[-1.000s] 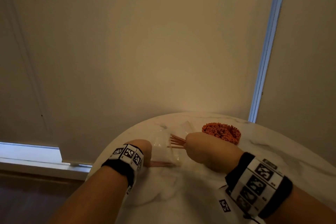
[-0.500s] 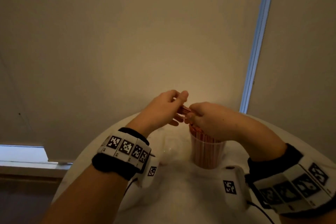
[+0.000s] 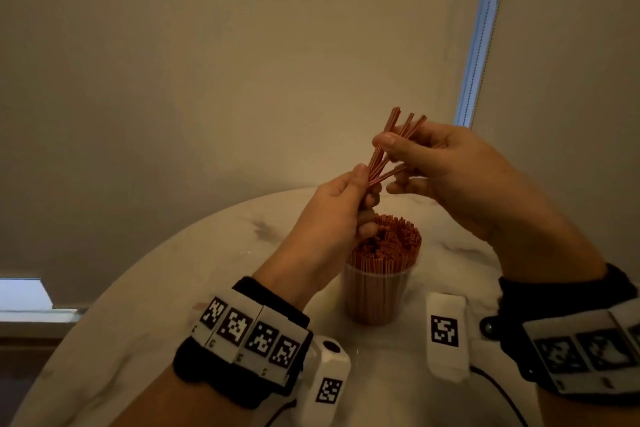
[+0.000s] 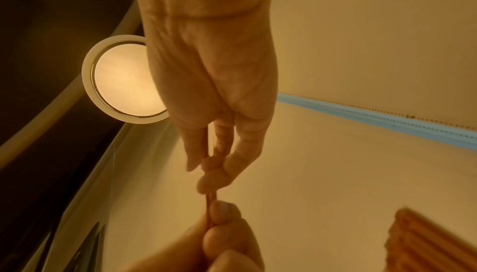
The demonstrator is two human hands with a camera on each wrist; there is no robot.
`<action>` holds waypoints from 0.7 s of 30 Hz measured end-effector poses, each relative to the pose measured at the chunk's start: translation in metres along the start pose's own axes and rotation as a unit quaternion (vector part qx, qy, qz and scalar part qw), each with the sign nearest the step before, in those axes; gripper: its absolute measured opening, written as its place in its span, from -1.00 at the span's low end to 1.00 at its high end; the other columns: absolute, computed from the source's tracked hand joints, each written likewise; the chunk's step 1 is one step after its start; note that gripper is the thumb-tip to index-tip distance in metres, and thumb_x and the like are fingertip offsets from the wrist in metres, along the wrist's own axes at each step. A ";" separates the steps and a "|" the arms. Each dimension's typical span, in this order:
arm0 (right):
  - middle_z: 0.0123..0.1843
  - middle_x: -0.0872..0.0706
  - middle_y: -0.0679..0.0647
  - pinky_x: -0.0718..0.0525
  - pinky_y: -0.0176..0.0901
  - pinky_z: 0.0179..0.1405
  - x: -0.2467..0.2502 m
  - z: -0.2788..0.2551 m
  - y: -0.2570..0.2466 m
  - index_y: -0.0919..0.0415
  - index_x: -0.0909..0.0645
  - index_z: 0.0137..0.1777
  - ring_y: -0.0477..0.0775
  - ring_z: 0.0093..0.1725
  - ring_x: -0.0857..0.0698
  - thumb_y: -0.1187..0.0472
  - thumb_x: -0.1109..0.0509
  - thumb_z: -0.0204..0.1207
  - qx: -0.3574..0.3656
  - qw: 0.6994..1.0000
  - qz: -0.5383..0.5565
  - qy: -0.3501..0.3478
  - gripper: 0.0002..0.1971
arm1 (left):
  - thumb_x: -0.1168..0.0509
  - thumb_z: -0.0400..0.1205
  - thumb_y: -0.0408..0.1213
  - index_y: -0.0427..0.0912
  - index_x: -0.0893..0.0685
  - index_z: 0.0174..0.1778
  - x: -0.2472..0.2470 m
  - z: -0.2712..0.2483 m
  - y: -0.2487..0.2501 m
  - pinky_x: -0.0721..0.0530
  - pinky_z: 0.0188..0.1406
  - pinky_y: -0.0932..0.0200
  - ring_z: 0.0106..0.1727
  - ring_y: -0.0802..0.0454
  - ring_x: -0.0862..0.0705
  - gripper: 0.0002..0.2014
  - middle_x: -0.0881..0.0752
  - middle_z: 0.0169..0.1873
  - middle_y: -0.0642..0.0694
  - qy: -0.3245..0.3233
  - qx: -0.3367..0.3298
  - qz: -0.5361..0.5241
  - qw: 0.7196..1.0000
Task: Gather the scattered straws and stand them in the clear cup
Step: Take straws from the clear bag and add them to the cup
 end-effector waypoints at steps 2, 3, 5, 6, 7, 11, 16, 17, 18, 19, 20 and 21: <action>-0.02 -0.73 0.33 -0.76 -0.19 -0.10 0.004 -0.001 -0.003 0.36 -0.72 0.20 0.03 -0.21 -0.72 0.17 -0.55 0.49 -0.001 0.998 0.050 -0.032 -0.65 | -0.11 0.87 -0.10 -0.24 -0.60 -0.02 -0.006 -0.002 0.001 -0.30 -0.47 0.30 -0.44 0.17 -0.26 -0.68 -0.47 -0.38 -0.01 0.001 0.002 -0.041 0.999; 0.04 -0.71 0.46 -0.76 -0.18 -0.07 0.005 -0.002 -0.005 0.39 -0.70 0.22 0.07 -0.17 -0.73 0.19 -0.57 0.45 -0.005 0.996 0.076 -0.049 -0.60 | -0.11 0.87 -0.10 -0.24 -0.61 -0.02 -0.007 -0.003 0.002 -0.30 -0.47 0.30 -0.43 0.16 -0.26 -0.68 -0.47 -0.38 -0.01 -0.003 0.003 -0.060 0.998; 0.18 -0.66 0.57 -0.76 -0.15 -0.03 0.006 -0.005 -0.008 0.39 -0.67 0.22 0.17 -0.05 -0.75 0.23 -0.58 0.40 -0.003 0.992 0.103 -0.072 -0.58 | -0.12 0.87 -0.09 -0.23 -0.65 -0.02 -0.010 -0.005 0.005 -0.32 -0.47 0.31 -0.43 0.17 -0.28 -0.67 -0.49 -0.38 -0.01 -0.011 0.008 -0.089 0.996; 0.20 -0.67 0.54 -0.76 -0.14 -0.02 0.006 -0.005 -0.008 0.38 -0.66 0.22 0.19 -0.01 -0.76 0.25 -0.58 0.40 0.001 0.992 0.101 -0.074 -0.59 | -0.13 0.87 -0.09 -0.23 -0.64 -0.02 -0.010 -0.005 0.006 -0.33 -0.47 0.31 -0.43 0.17 -0.29 -0.67 -0.50 -0.38 -0.01 -0.013 0.012 -0.094 0.995; 0.18 -0.71 0.49 -0.77 -0.14 -0.04 0.007 -0.005 -0.009 0.36 -0.67 0.22 0.18 -0.01 -0.77 0.26 -0.57 0.42 0.006 0.994 0.090 -0.069 -0.62 | -0.13 0.87 -0.08 -0.25 -0.63 0.00 -0.010 -0.005 0.007 -0.34 -0.48 0.31 -0.43 0.17 -0.31 -0.67 -0.50 -0.38 -0.02 -0.016 0.013 -0.087 0.996; -0.05 -0.86 0.20 -0.79 -0.22 -0.14 0.012 -0.005 -0.011 0.26 -0.75 0.10 0.10 -0.04 -0.84 0.23 -0.51 0.54 0.037 0.998 -0.042 -0.017 -0.82 | -0.11 0.86 -0.02 -0.26 -0.72 0.02 -0.004 -0.005 0.006 -0.54 -0.36 0.26 -0.38 0.11 -0.52 -0.59 -0.64 -0.33 -0.04 -0.006 -0.002 0.067 0.998; -0.16 -0.87 0.05 -0.81 -0.24 -0.12 0.023 -0.002 -0.005 0.18 -0.78 -0.01 -0.01 -0.09 -0.85 0.20 -0.53 0.53 0.051 0.988 -0.142 0.034 -0.91 | -0.26 0.66 0.32 0.10 -0.73 0.29 0.014 0.000 0.014 -0.65 0.34 0.07 0.23 0.22 -0.72 -0.54 -0.79 0.17 0.14 0.036 -0.049 0.343 0.937; -0.17 -0.87 0.04 -0.81 -0.24 -0.12 0.025 0.000 -0.003 0.17 -0.78 -0.01 -0.02 -0.10 -0.85 0.20 -0.53 0.54 0.049 0.987 -0.149 0.040 -0.91 | -0.31 0.58 0.39 0.13 -0.67 0.39 0.019 0.002 0.017 -0.61 0.38 0.07 0.32 0.23 -0.66 -0.43 -0.73 0.28 0.17 0.033 -0.037 0.379 0.924; -0.17 -0.87 0.03 -0.81 -0.24 -0.12 0.025 0.001 -0.001 0.17 -0.79 -0.02 -0.03 -0.10 -0.85 0.20 -0.53 0.54 0.044 0.987 -0.150 0.042 -0.92 | -0.38 0.49 0.43 0.12 -0.56 0.51 0.024 0.005 0.018 -0.58 0.37 0.09 0.40 0.20 -0.60 -0.27 -0.65 0.42 0.14 0.015 -0.009 0.411 0.911; -0.16 -0.87 0.02 -0.81 -0.23 -0.11 0.023 0.002 0.001 0.16 -0.78 -0.02 -0.04 -0.10 -0.85 0.19 -0.52 0.55 0.039 0.988 -0.148 0.037 -0.92 | -0.45 0.40 0.45 0.10 -0.43 0.64 0.028 0.008 0.017 -0.55 0.34 0.11 0.47 0.15 -0.54 -0.07 -0.55 0.54 0.08 -0.014 0.029 0.435 0.900; -0.16 -0.88 0.02 -0.80 -0.21 -0.10 0.020 0.004 0.004 0.15 -0.78 -0.02 -0.05 -0.10 -0.85 0.19 -0.52 0.56 0.032 0.988 -0.147 0.028 -0.93 | -0.54 0.33 0.42 0.08 -0.27 0.73 0.031 0.010 0.015 -0.51 0.36 0.12 0.52 0.10 -0.49 0.10 -0.46 0.62 0.02 -0.053 0.070 0.447 0.890; -0.17 -0.88 0.02 -0.79 -0.20 -0.10 0.015 0.005 0.007 0.16 -0.78 -0.02 -0.05 -0.11 -0.85 0.20 -0.52 0.56 0.025 0.988 -0.148 0.016 -0.94 | -0.62 0.29 0.35 0.09 -0.14 0.78 0.032 0.012 0.012 -0.50 0.45 0.09 0.56 0.05 -0.48 0.21 -0.43 0.66 -0.02 -0.097 0.106 0.446 0.883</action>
Point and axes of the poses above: each hand's wrist, its own z-axis towards the middle knuckle, its own x-axis out of the back of the hand, y = z × x, the point moved 1 cm from there along z, towards the middle knuckle
